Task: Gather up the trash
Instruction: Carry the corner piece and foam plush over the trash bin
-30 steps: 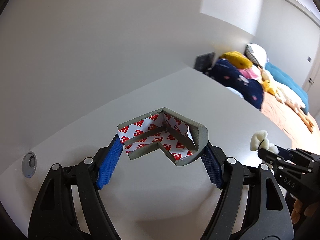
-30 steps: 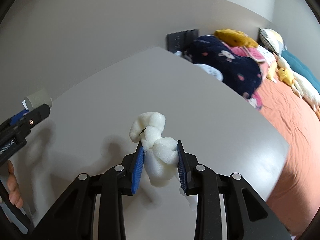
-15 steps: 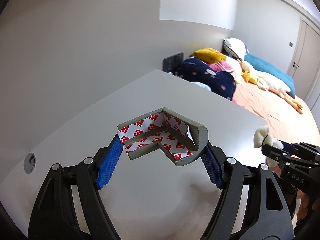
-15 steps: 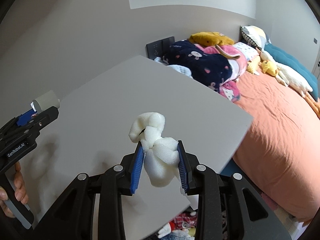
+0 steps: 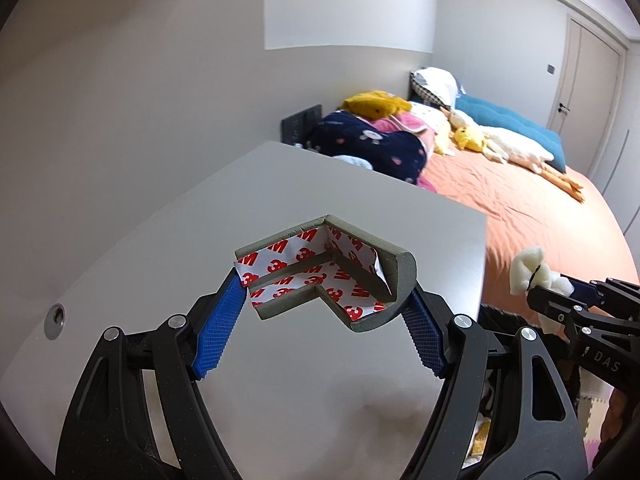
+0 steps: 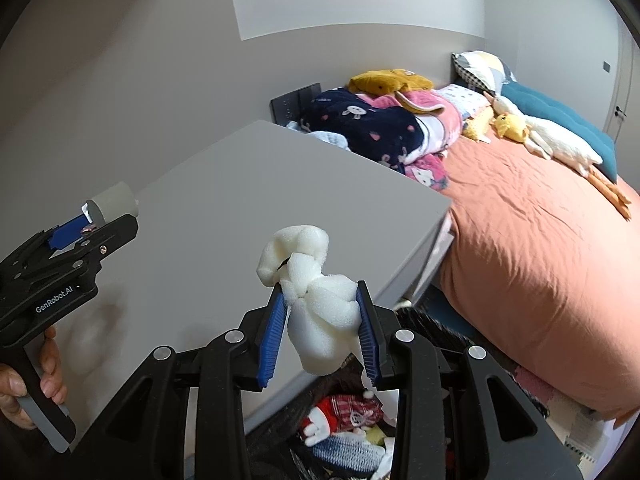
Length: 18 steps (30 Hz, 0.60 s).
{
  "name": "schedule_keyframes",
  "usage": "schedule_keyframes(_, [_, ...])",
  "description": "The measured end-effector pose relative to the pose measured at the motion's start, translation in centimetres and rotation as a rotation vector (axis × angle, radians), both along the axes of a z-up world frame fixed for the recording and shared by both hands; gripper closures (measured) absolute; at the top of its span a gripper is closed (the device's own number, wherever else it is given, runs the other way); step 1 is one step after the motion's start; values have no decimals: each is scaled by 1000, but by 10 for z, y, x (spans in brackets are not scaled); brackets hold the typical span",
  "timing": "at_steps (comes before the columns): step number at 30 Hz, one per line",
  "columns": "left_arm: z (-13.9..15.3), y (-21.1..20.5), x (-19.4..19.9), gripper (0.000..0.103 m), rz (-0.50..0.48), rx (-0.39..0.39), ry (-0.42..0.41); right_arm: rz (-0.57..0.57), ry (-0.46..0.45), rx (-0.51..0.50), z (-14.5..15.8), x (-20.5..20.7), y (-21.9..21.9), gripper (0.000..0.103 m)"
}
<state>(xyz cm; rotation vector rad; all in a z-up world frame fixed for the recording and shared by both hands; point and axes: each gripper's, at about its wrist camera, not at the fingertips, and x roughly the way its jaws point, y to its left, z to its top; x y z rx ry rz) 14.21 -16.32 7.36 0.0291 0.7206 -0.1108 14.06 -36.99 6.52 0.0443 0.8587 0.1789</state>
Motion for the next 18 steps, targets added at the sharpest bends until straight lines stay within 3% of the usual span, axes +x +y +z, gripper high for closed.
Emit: schedule_keyframes(18, [-19, -79, -29, 29, -178, 39, 34, -114, -4, 29, -7, -62, -60, 67])
